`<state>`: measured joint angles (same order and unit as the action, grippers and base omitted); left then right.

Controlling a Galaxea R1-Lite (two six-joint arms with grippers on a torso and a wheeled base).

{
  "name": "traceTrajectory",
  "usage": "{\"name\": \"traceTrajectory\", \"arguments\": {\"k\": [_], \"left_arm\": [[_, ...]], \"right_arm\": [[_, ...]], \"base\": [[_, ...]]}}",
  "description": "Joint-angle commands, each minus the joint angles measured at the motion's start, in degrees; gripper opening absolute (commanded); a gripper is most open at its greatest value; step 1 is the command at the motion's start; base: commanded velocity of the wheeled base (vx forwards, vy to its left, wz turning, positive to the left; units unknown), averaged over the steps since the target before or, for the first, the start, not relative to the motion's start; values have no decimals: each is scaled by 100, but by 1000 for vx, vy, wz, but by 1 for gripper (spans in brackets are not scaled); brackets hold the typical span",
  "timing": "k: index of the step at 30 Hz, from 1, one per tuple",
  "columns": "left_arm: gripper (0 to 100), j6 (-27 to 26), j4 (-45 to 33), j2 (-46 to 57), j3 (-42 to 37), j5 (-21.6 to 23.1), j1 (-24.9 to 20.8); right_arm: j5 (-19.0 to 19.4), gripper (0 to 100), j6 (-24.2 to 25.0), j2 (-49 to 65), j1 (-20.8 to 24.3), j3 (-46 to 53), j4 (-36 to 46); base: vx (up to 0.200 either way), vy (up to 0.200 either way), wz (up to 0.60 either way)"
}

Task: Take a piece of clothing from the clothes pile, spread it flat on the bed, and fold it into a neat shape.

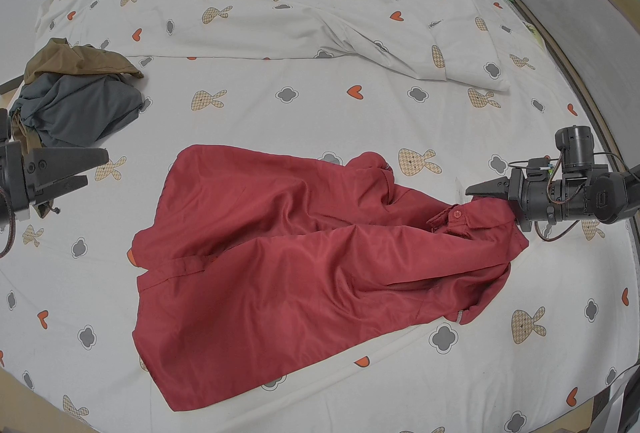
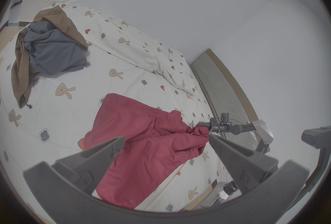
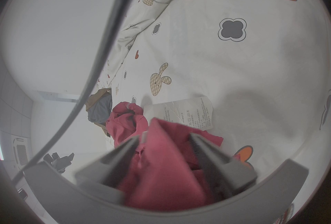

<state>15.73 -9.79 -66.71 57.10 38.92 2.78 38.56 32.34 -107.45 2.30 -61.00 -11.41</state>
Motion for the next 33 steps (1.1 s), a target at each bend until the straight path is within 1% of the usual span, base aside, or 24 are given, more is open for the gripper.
{"name": "traceTrajectory", "arguments": {"k": [1,6,15,18,20,21,23,25,30,33], "left_arm": [[100,1,3,9,-6,1,3],[100,-17,12,-9,-41,10,3],[100,-17,12,-18,-50,10,3],[100,-17,12,-18,-50,10,3],[100,-17,12,-27,-50,10,3],[100,-17,12,-27,-50,10,3],[100,-17,12,-18,-50,1,3],[100,-26,12,-18,-50,1,3],[100,-26,38,-44,-94,1,3],[100,-26,65,-53,-103,1,3]], "right_arm": [[3,0,9,40,-28,-43,-2],[-6,0,35,673,-125,-70,7],[-41,0,44,1929,-134,-149,7],[-200,0,18,2061,-143,-140,-2],[-525,0,9,2061,-134,-158,-2],[-586,0,9,2061,-134,-166,-2],[-859,0,-9,2061,-134,-202,-2],[-1043,0,-17,2035,-143,-237,-10],[-1114,0,-211,1762,-318,-281,-28],[-1114,0,-211,1613,-345,-307,-28]], "base": [[0,0,0],[0,0,0],[0,0,0],[0,0,0],[0,0,0],[0,0,0],[0,0,0],[0,0,0],[0,0,0],[0,0,0]]}}
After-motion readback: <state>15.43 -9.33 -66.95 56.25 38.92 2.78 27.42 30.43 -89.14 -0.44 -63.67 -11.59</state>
